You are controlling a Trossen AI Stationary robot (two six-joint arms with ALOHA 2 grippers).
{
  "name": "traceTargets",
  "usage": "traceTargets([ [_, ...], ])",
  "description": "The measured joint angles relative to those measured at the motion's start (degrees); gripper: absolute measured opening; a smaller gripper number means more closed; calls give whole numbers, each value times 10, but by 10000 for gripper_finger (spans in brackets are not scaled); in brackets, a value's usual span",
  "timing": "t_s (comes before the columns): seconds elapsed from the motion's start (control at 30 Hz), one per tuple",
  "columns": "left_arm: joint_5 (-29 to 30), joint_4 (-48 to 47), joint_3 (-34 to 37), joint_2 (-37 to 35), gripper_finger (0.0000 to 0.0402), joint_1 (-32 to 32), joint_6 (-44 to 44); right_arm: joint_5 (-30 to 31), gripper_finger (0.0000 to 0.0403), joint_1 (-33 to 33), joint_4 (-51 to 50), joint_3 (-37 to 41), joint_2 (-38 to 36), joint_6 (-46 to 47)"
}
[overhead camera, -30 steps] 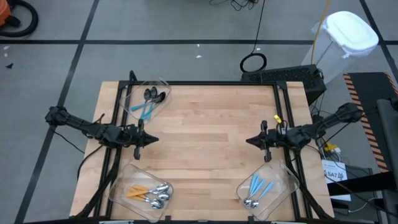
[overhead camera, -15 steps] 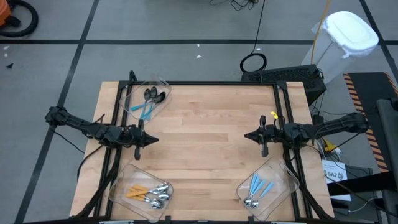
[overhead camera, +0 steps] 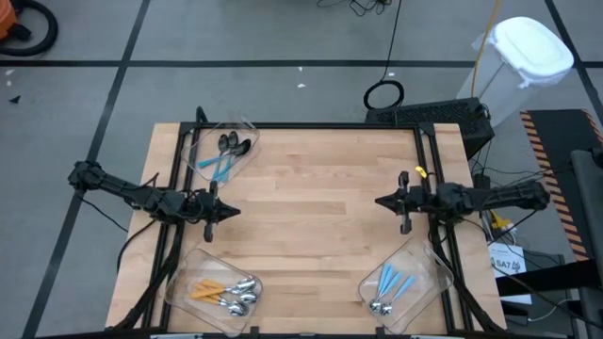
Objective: Sort silverware by color (type)
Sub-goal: Return to Home Position
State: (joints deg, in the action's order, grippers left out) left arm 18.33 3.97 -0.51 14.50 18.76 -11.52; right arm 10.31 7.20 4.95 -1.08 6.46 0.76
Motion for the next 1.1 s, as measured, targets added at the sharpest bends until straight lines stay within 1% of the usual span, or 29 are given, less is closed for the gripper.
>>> traceTargets([
  [0.17,0,0,0,0,1,0,3,-3,0,-6,-22,0,-64,-20],
  [0.33,-14,2,0,-9,1,0,15,-3,0,-8,-26,0,-58,-23],
  [0.5,-27,-5,0,-66,1,0,39,-3,0,-8,-28,0,-58,-23],
  [0.67,-31,-9,-1,-119,1,0,66,-1,0,-8,-29,0,-58,-71],
  [0.77,-32,-10,-1,-142,1,0,84,-1,0,-8,-29,0,-58,-75],
  [0.93,-38,-13,-1,-143,1,-1,106,0,6,-8,-29,0,-58,-75],
  [1.1,-66,-17,-1,-143,1,-17,125,0,8,-8,-29,0,-58,-75],
])
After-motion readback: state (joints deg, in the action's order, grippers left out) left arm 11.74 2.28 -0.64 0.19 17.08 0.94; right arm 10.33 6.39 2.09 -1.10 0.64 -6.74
